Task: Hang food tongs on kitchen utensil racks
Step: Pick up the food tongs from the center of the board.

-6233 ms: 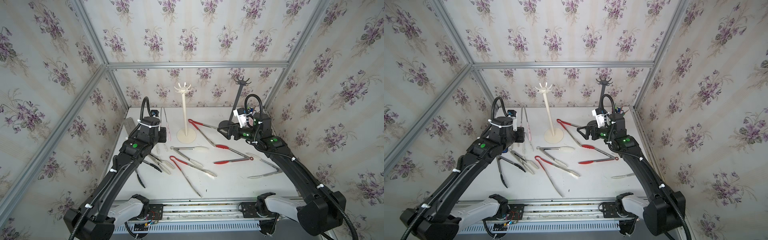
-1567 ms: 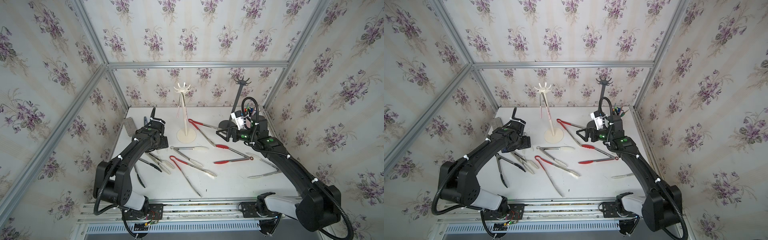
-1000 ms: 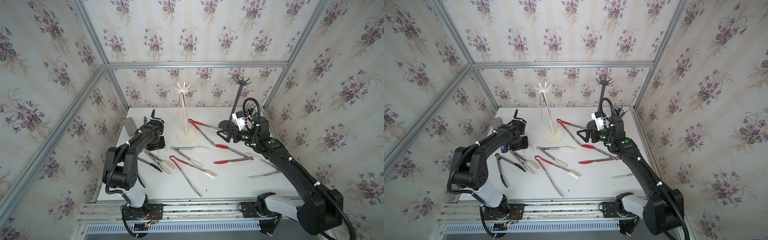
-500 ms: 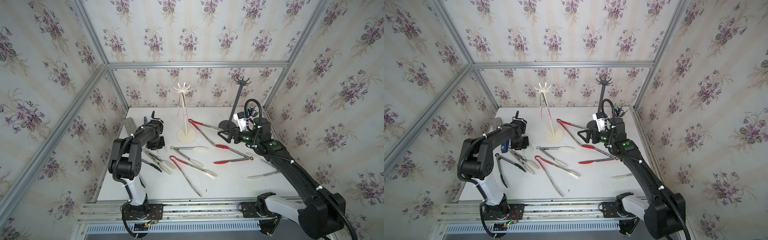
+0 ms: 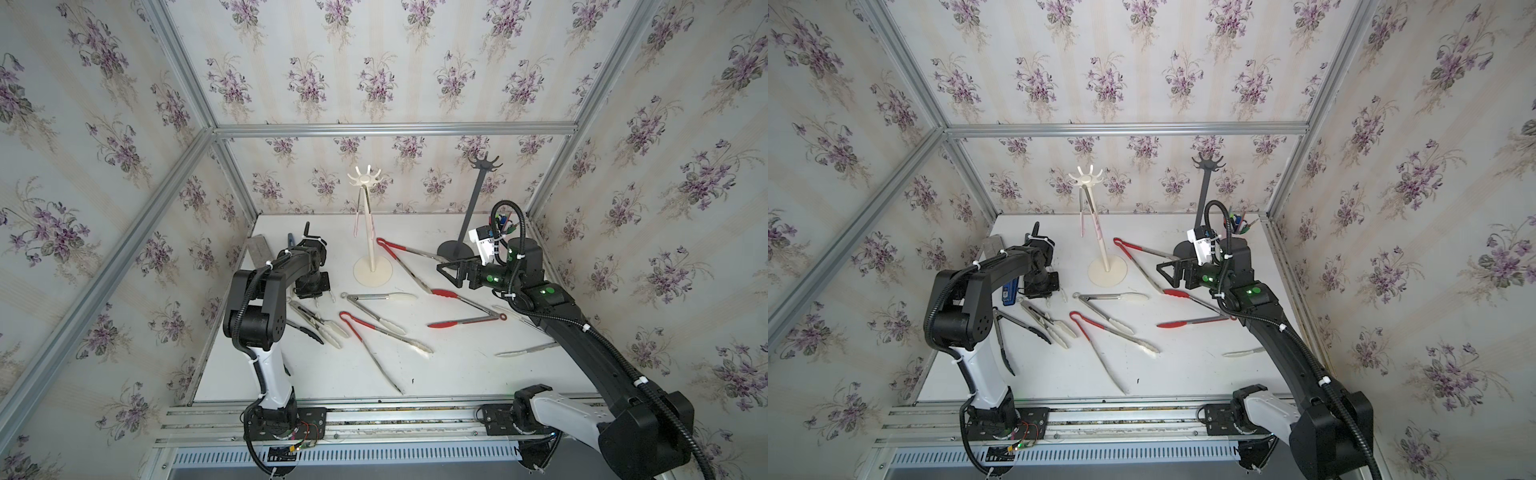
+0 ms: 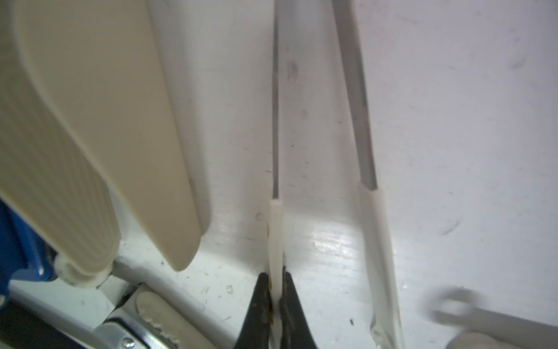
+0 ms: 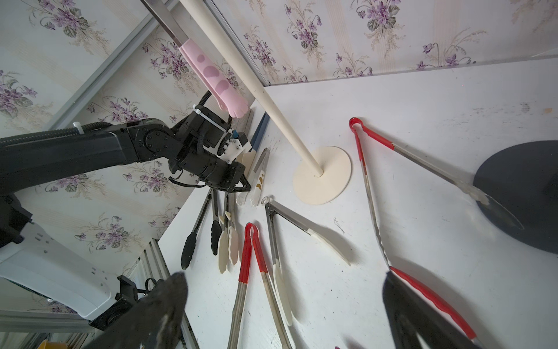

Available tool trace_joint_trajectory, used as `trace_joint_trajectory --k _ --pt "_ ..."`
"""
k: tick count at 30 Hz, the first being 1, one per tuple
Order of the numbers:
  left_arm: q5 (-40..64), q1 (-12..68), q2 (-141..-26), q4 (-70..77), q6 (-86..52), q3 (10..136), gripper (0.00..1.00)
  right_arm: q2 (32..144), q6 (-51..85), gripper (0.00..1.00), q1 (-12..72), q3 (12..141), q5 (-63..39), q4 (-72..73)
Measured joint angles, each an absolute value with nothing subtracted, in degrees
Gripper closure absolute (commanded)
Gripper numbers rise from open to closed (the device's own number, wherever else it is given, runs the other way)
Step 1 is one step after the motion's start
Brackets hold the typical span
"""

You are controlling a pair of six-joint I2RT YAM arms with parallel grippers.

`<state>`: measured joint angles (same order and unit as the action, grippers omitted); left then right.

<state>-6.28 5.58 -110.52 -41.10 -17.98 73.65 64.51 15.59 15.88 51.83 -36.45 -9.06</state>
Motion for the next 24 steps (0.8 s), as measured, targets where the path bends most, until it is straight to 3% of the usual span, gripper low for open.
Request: trace_joint_trajectory --k 24 --pt "-4.3 5.6 -92.9 -39.3 -9.3 71.4 1.0 63.8 16.3 0.0 15.9 51.5 -35.4 -8.9"
